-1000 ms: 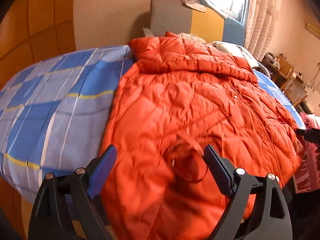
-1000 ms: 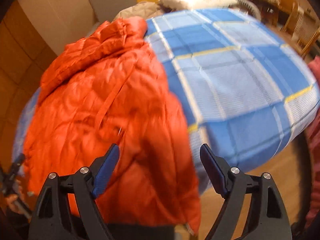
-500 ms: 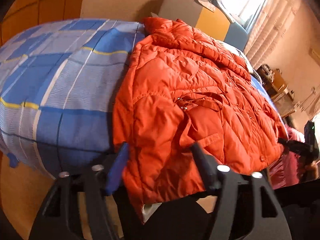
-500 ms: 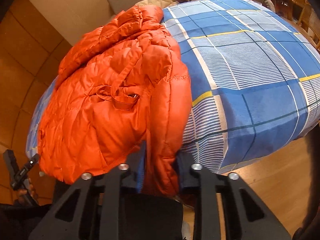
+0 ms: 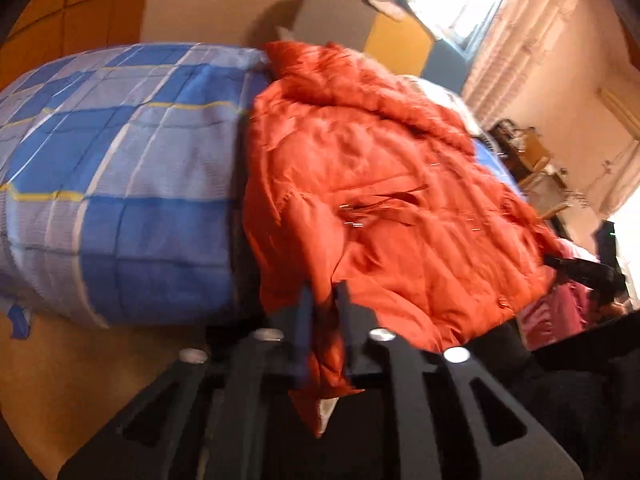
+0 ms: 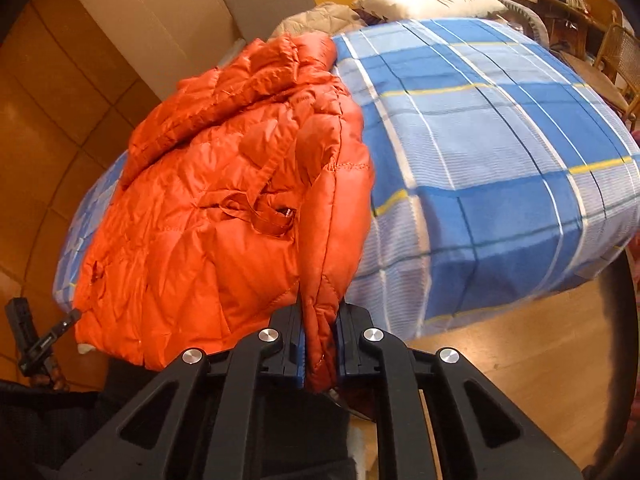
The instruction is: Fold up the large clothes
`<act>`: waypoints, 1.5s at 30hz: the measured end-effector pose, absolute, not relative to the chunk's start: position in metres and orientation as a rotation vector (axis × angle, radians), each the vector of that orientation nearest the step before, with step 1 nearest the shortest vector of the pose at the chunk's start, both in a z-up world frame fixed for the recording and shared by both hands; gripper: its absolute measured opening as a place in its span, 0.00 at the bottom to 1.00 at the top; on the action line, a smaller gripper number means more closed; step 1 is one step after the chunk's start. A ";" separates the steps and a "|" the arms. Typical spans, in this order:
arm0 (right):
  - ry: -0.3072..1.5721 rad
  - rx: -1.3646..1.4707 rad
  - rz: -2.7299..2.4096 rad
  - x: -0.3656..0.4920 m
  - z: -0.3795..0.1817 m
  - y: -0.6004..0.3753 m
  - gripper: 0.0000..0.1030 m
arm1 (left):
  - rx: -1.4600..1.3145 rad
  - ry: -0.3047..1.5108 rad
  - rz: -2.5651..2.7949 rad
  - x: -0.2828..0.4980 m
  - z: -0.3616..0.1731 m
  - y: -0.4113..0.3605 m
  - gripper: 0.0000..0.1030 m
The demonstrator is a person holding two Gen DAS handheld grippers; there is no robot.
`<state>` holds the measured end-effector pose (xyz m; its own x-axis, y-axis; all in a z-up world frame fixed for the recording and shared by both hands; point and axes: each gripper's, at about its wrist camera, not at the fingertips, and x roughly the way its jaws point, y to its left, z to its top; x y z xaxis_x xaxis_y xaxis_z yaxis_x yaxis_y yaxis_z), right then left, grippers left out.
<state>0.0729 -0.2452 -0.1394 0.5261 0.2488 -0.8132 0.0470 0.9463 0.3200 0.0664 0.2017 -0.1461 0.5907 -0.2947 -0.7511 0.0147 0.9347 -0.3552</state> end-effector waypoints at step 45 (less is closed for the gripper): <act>0.712 0.467 0.214 0.238 -0.039 -0.229 0.09 | -0.431 0.672 -0.357 0.227 -0.051 0.226 0.09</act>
